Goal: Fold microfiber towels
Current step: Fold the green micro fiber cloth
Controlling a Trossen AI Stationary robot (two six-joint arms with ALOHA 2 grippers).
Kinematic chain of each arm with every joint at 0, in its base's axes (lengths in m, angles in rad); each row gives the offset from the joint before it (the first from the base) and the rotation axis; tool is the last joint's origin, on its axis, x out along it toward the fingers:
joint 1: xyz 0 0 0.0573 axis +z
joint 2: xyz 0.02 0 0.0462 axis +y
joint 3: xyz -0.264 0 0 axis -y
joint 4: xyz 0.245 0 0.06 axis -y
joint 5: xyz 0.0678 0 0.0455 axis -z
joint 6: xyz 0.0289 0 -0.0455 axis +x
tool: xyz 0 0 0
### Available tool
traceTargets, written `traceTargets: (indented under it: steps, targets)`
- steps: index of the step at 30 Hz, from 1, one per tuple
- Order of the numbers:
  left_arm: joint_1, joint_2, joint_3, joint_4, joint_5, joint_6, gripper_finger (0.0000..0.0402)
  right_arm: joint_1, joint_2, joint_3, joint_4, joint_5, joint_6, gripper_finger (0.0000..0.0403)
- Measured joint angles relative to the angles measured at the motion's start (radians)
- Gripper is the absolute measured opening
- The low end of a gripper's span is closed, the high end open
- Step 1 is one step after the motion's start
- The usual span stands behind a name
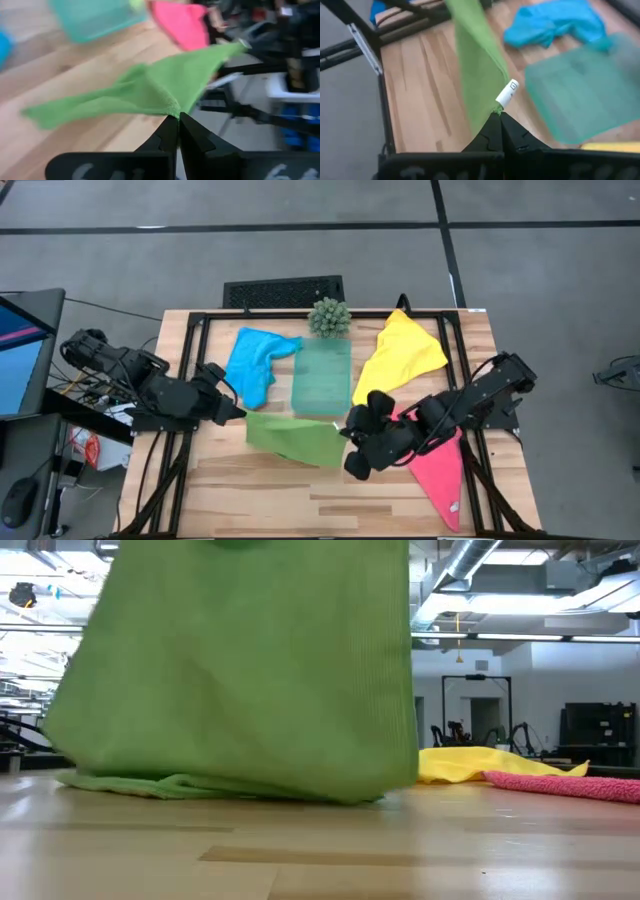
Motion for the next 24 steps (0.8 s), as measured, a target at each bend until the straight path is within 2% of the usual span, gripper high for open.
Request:
traceTargets:
  steps: [3, 8, 10, 13, 15, 24]
  targets:
    - [0.000, -0.001, 0.062, -0.004, -0.032, 0.032, 0.0000, -0.022, -0.004, 0.081, -0.006, 0.024, -0.082, 0.0000]
    - [0.000, -0.001, 0.197, -0.144, -0.146, 0.069, 0.0000, -0.043, -0.013, 0.235, -0.066, 0.186, -0.230, 0.0000]
    - [0.000, -0.002, 0.241, -0.190, -0.191, 0.074, 0.0000, -0.062, -0.013, 0.290, -0.084, 0.144, -0.292, 0.0000]
    - [0.000, -0.002, 0.278, -0.203, -0.222, 0.080, 0.0000, -0.091, -0.013, 0.355, -0.065, -0.014, -0.368, 0.0000]
    - [-0.006, -0.001, 0.283, -0.204, -0.195, 0.080, 0.0000, -0.089, -0.012, 0.373, -0.052, -0.069, -0.381, 0.0000]
    - [-0.111, 0.086, 0.282, -0.251, 0.007, -0.047, 0.0000, -0.001, -0.010, 0.374, -0.042, -0.106, -0.305, 0.0000]
